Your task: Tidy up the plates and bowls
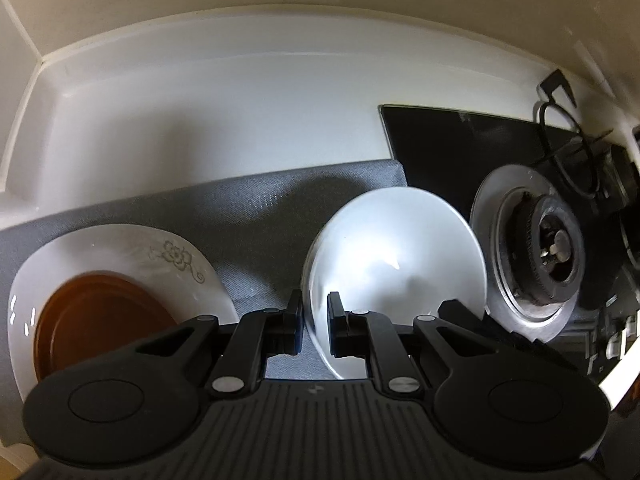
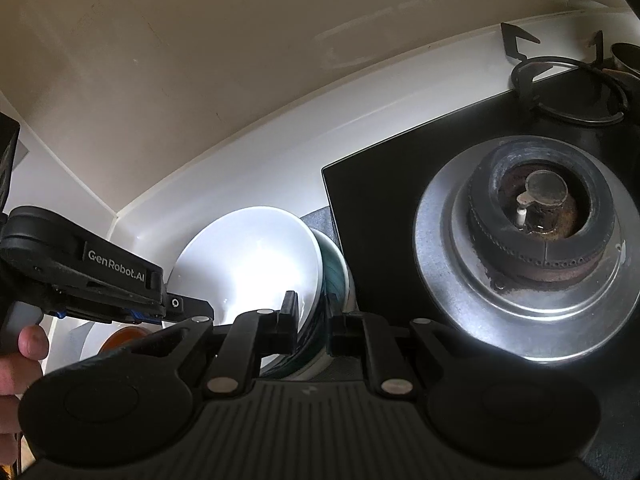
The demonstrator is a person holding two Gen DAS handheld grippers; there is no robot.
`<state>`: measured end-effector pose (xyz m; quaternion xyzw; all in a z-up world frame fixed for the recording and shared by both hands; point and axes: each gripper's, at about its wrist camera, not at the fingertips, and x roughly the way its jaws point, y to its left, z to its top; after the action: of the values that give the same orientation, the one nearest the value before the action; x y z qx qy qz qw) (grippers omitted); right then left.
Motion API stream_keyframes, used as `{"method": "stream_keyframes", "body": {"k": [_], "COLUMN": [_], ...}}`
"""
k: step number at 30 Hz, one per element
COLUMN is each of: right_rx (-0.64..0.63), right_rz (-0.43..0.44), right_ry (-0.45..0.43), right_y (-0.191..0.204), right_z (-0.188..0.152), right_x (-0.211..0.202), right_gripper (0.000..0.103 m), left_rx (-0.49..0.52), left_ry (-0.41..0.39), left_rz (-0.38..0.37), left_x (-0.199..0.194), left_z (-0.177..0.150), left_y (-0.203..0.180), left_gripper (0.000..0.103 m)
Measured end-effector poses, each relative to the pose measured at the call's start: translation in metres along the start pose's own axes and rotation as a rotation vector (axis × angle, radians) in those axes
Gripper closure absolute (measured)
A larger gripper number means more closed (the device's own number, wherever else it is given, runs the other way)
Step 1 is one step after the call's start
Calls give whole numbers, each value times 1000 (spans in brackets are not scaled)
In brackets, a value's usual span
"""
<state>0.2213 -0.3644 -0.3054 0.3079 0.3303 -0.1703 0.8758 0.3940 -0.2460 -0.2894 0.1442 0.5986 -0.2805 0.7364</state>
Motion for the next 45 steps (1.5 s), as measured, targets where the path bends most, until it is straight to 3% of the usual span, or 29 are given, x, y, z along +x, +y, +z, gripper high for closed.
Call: {"method": "stream_keyframes", "body": {"k": [3,10,14,17,26,42,45], "right_rx": [-26,-52,-60,-62,-121,-259,-415], "right_rz": [-27,-42,-41,-38,-70,-206,-272], "right_ry": [-15,-25,-25,-23,0,52,39], "right_y": [4,5,5,4,13,39,54], "right_z": [0,1,1,2,3,2,-7], "right_x": [-1,2,2,3,1,-3,3], "right_gripper": [89,93,93,94,93,89,89], "left_rx": [32,-10,6,-18,-3,-15,-15], "left_ry": [-2,7,-46,-38,-82,-82,-83], "left_rz": [27,-63,-81,-122,-109,-91,-95], "left_x": [4,6,-5,-6,-7,4,6], "left_z": [-3,-4,-4,-3,-11,-10,-9], "left_y": [-5,14,21,26,27,19,19], "left_gripper": [91,91,91,91,91,89,88]}}
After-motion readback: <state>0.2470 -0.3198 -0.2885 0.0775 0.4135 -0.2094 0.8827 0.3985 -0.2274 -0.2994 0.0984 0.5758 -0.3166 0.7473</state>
